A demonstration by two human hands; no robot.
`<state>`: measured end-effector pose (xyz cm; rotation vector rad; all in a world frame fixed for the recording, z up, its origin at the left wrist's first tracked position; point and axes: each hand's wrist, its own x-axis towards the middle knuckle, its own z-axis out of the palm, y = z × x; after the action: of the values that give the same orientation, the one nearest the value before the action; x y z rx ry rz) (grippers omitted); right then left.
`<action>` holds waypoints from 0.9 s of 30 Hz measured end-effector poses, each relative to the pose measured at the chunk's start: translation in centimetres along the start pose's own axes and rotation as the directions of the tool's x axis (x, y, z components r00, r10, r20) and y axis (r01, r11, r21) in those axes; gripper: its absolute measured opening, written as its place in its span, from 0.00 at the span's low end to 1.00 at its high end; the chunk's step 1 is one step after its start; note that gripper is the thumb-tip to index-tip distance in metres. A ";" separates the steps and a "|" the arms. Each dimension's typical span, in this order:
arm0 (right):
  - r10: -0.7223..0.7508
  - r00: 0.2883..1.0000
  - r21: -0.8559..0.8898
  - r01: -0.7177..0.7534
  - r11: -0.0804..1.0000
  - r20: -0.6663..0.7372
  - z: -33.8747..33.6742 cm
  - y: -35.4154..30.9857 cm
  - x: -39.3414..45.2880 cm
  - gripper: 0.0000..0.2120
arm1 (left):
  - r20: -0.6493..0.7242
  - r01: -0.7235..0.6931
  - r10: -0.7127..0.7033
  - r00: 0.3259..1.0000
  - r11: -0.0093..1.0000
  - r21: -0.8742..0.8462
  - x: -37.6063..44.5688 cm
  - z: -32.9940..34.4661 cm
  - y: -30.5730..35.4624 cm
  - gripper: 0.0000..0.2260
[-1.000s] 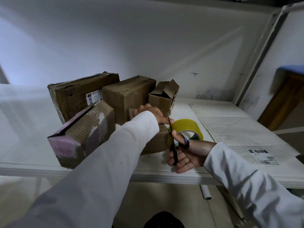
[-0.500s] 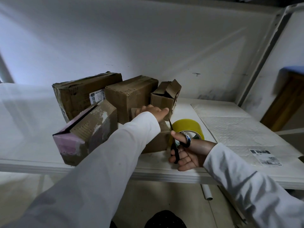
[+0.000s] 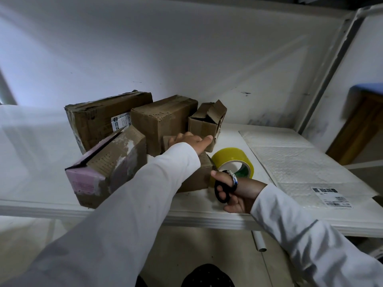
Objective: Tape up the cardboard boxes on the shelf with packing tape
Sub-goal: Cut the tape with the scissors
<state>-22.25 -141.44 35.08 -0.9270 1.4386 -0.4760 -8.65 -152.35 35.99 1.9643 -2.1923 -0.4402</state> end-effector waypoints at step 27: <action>-0.022 0.991 -0.122 0.038 0.992 0.132 -0.4 -0.5 -0.2 0.33 | 0.007 -0.151 0.154 0.988 0.955 0.254 1.3 1.5 -1.4 0.17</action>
<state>-22.57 -141.69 35.68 -1.0620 1.3487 -0.3444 -7.99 -153.60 34.04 1.8856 -2.4761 -0.1281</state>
